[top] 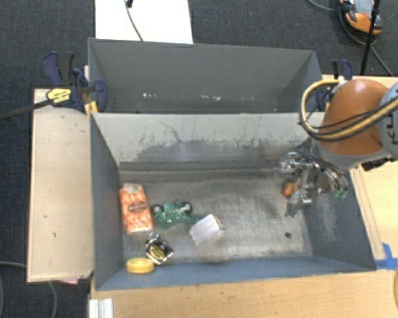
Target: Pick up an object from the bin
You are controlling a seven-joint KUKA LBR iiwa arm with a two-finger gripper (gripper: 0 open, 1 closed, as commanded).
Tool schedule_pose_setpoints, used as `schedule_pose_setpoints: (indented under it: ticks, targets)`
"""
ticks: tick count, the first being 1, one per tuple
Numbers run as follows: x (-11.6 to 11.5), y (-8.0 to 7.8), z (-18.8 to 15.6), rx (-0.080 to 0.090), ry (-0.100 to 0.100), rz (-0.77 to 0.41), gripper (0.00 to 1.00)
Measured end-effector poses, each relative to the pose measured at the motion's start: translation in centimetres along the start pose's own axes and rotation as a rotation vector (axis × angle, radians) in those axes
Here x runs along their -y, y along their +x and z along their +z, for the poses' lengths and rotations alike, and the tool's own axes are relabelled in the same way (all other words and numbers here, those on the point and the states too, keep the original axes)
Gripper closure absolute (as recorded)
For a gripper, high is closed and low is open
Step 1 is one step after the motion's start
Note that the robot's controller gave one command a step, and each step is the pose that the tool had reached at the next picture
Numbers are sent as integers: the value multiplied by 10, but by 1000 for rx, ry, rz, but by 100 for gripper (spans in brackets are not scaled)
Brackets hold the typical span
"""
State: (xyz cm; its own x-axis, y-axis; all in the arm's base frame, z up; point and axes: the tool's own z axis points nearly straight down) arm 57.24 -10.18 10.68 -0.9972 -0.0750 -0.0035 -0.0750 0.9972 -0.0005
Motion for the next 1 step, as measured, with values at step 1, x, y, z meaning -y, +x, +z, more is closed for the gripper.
schedule_pose_setpoints:
  ticks: [1]
  targets:
    - [15, -10, 1, 0, 0, -141, 0]
